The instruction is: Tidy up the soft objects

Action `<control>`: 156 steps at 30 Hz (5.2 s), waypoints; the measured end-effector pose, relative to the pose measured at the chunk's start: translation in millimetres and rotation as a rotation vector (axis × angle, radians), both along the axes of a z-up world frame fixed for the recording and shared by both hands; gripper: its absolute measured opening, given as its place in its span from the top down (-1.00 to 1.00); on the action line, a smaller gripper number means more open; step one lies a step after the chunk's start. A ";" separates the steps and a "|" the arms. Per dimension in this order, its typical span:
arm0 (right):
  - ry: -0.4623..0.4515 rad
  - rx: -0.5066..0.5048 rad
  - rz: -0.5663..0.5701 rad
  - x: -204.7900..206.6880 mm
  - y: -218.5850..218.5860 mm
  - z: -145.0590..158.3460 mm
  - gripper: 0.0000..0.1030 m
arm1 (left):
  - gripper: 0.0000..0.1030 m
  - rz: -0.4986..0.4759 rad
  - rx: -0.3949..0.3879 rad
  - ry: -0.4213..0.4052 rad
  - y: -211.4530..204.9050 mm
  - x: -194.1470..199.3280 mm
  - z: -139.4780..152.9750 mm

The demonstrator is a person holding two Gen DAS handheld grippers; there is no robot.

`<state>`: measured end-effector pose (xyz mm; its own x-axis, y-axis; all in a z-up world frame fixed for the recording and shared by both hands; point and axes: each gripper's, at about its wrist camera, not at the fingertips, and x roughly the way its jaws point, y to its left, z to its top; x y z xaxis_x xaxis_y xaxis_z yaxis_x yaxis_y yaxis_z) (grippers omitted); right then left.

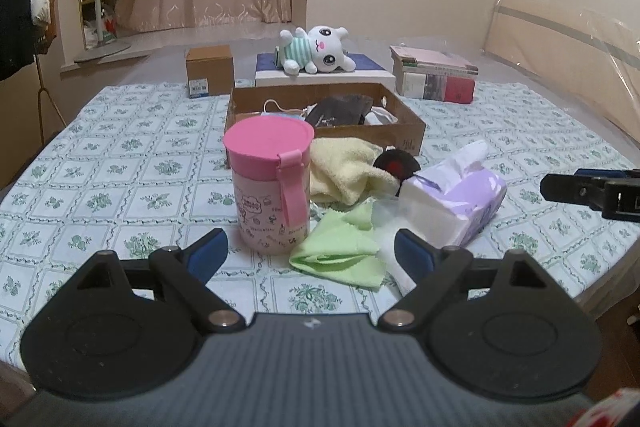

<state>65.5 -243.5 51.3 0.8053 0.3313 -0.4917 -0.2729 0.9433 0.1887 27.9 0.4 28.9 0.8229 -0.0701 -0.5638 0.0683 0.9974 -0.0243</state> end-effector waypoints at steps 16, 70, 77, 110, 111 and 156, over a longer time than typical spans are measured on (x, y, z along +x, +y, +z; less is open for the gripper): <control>0.049 -0.033 0.016 5.4 7.8 -22.5 -0.35 | -0.72 -0.019 -0.018 0.068 -2.1 10.2 -24.6; 0.128 -0.095 0.146 68.2 43.2 -90.9 -0.35 | 0.95 -0.192 0.147 0.166 -28.3 119.6 -124.5; 0.111 -0.092 0.177 69.8 58.1 -89.5 -0.34 | 0.96 -0.157 0.062 0.163 -9.0 97.7 -107.3; 0.181 -0.196 0.228 106.9 121.8 -111.8 0.69 | 0.96 -0.101 -0.022 0.151 28.5 77.4 -95.1; 0.181 -0.196 0.223 105.9 120.9 -110.8 0.92 | 0.96 -0.102 -0.021 0.149 28.7 76.7 -94.5; -0.147 -0.048 0.072 143.1 20.7 60.0 0.99 | 0.96 -0.297 -0.008 -0.035 -3.1 169.7 73.6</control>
<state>208.6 -222.8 111.2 0.8445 0.3698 -0.3874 -0.3617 0.9273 0.0966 197.5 -2.7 102.5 0.7847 -0.3150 -0.5340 0.3577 0.9335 -0.0250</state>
